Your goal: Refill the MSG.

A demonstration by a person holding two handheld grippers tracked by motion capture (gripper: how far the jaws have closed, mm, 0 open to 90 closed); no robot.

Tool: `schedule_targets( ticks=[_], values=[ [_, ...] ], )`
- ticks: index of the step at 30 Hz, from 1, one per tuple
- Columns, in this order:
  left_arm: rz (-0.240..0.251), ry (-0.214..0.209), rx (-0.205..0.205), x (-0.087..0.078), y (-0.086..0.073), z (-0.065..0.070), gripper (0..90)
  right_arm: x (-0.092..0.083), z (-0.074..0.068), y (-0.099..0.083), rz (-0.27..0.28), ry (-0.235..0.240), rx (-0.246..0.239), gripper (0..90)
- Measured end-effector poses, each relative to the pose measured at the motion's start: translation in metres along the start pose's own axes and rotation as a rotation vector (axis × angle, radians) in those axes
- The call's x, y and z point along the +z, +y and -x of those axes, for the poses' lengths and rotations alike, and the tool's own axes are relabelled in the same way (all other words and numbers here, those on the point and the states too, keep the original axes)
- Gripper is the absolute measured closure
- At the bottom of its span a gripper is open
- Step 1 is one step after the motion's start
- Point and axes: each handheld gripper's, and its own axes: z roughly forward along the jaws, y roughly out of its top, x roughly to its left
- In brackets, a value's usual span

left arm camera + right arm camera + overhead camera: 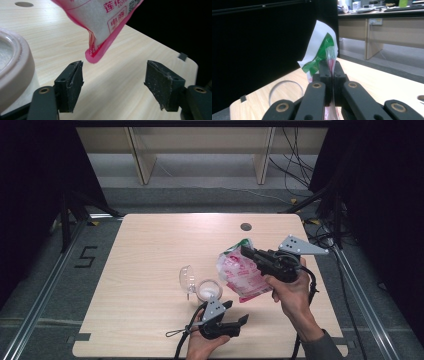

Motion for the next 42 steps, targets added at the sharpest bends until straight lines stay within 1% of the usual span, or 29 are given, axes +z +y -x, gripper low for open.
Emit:
schedule_targets(
  ticks=[1,2,4,5,6,8,9,12,14,15,16,17,18,21,22,23,24,25,27,29,30,32,33,36,37,38,40,41,42],
  values=[
    [0.003,-0.006,0.011,-0.003,0.0,0.0,29.9,-0.001,0.003,-0.001,0.006,-0.012,-0.007,90.0],
    [0.001,-0.016,0.036,-0.006,0.001,-0.002,29.9,-0.002,0.004,-0.003,0.008,-0.013,0.002,90.0],
    [0.008,-0.037,0.031,-0.013,0.001,-0.002,29.8,-0.003,0.007,-0.005,0.008,-0.02,0.012,90.0],
    [0.013,-0.039,0.004,-0.016,0.001,-0.001,29.5,-0.003,0.007,-0.007,0.002,-0.025,0.022,90.0],
    [0.015,-0.042,0.008,-0.019,0.001,0.0,29.0,-0.003,0.01,-0.009,-0.003,-0.028,0.005,90.0],
    [0.015,-0.035,0.015,-0.026,0.002,-0.001,28.3,-0.002,0.013,-0.012,-0.001,-0.035,0.003,90.0],
    [0.017,-0.031,0.01,-0.028,0.002,-0.001,28.3,-0.002,0.014,-0.015,-0.007,-0.041,0.03,90.0],
    [0.029,-0.039,0.018,-0.035,0.002,-0.002,28.1,0.001,0.019,-0.023,-0.003,-0.048,0.039,90.0],
    [0.02,-0.016,0.021,-0.04,0.002,-0.003,28.1,0.001,0.025,-0.028,-0.007,-0.041,0.039,90.0],
    [0.041,-0.029,0.013,-0.04,0.002,-0.004,28.1,0.001,0.027,-0.031,-0.02,-0.045,0.036,90.0],
    [0.028,-0.008,0.012,-0.043,0.002,-0.005,28.1,0.002,0.029,-0.034,-0.026,-0.05,0.044,90.0],
    [0.043,-0.019,0.016,-0.043,0.002,-0.006,28.2,0.002,0.031,-0.037,-0.024,-0.045,0.044,90.0],
    [0.045,-0.011,0.012,-0.045,0.002,-0.007,28.2,0.002,0.032,-0.039,-0.027,-0.052,0.049,90.0],
    [0.035,-0.004,0.011,-0.048,0.001,-0.01,28.1,0.0,0.035,-0.049,-0.024,-0.062,0.058,90.0],
    [0.045,-0.006,0.01,-0.049,0.001,-0.01,28.0,-0.003,0.037,-0.051,-0.036,-0.067,0.065,90.0],
    [0.048,-0.004,0.011,-0.05,0.0,-0.011,28.1,-0.007,0.038,-0.051,-0.028,-0.066,0.079,90.0],
    [0.049,-0.01,0.014,-0.05,0.0,-0.012,28.1,-0.01,0.04,-0.05,-0.029,-0.078,0.065,90.0],
    [0.049,-0.006,0.016,-0.051,0.0,-0.013,27.9,-0.013,0.042,-0.05,-0.024,-0.074,0.052,90.0],
    [0.049,0.003,0.01,-0.053,0.0,-0.013,27.3,-0.019,0.044,-0.053,-0.027,-0.09,0.083,90.0],
    [0.046,0.008,0.013,-0.055,-0.001,-0.014,27.3,-0.024,0.047,-0.055,-0.02,-0.095,0.089,90.0],
    [0.04,0.009,0.025,-0.057,-0.001,-0.015,27.4,-0.026,0.049,-0.055,-0.024,-0.1,0.081,90.0],
    [0.045,0.012,0.016,-0.058,-0.002,-0.016,27.3,-0.03,0.053,-0.057,-0.014,-0.113,0.073,90.0],
    [0.033,0.026,0.024,-0.061,-0.002,-0.017,27.3,-0.031,0.053,-0.058,0.0,-0.114,0.082,90.0],
    [0.042,0.034,0.019,-0.066,-0.003,-0.021,27.3,-0.037,0.052,-0.06,-0.017,-0.122,0.092,90.0],
    [0.037,0.047,0.014,-0.068,-0.003,-0.021,27.3,-0.039,0.055,-0.061,-0.015,-0.129,0.059,90.0],
    [0.044,0.047,0.017,-0.07,-0.004,-0.023,27.3,-0.041,0.052,-0.062,-0.008,-0.131,0.097,90.0],
    [0.038,0.058,0.018,-0.072,-0.003,-0.023,27.3,-0.047,0.055,-0.065,-0.007,-0.14,0.087,90.0],
    [0.048,0.074,0.02,-0.075,-0.003,-0.024,27.2,-0.049,0.057,-0.066,-0.011,-0.146,0.091,90.0],
    [0.039,0.082,0.025,-0.078,-0.003,-0.025,27.1,-0.052,0.058,-0.067,-0.017,-0.151,0.114,90.0]
  ],
)
